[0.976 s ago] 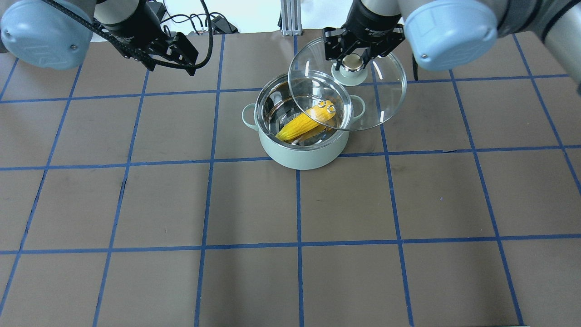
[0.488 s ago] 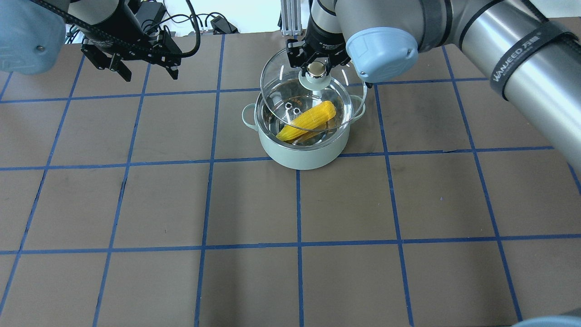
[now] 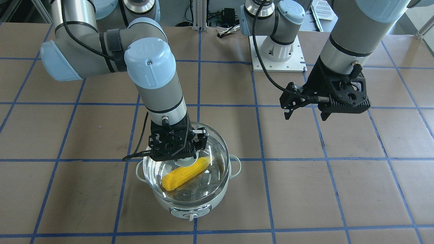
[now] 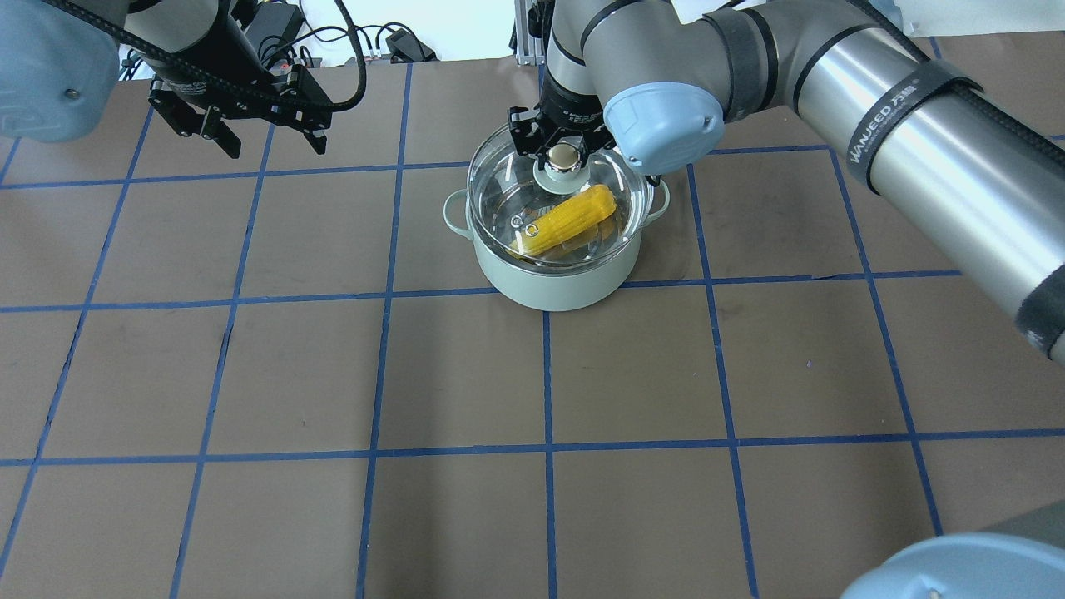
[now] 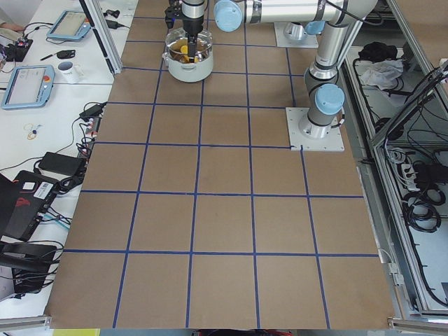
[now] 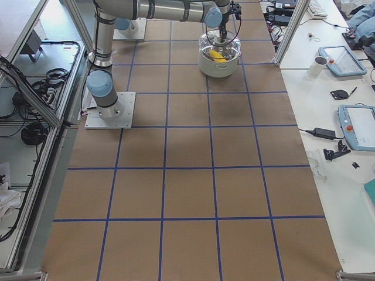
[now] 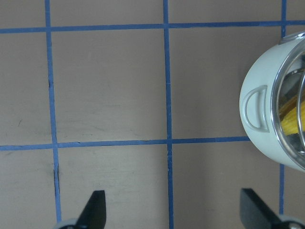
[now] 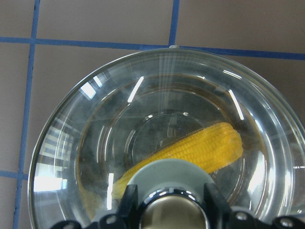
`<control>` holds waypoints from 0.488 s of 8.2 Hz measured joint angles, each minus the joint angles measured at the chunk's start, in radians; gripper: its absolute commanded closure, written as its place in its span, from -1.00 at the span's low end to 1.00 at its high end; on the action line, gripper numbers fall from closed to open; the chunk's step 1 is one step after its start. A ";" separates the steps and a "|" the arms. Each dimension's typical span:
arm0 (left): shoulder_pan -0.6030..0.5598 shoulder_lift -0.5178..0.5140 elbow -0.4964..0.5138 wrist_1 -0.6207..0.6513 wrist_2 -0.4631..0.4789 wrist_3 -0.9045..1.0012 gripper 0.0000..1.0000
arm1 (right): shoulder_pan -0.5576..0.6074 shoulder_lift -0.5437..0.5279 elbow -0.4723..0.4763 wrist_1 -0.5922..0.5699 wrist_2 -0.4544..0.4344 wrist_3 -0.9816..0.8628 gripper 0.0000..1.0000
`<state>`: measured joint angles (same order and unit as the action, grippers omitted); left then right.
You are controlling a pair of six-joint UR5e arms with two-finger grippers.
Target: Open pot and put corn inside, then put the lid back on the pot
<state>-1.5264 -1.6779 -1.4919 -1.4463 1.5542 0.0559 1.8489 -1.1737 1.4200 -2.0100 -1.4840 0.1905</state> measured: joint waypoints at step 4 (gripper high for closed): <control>-0.004 0.002 -0.013 -0.009 0.003 -0.001 -1.00 | 0.004 0.030 0.007 -0.031 -0.019 -0.003 0.76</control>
<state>-1.5308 -1.6762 -1.5045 -1.4554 1.5577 0.0554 1.8530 -1.1442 1.4274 -2.0406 -1.5028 0.1878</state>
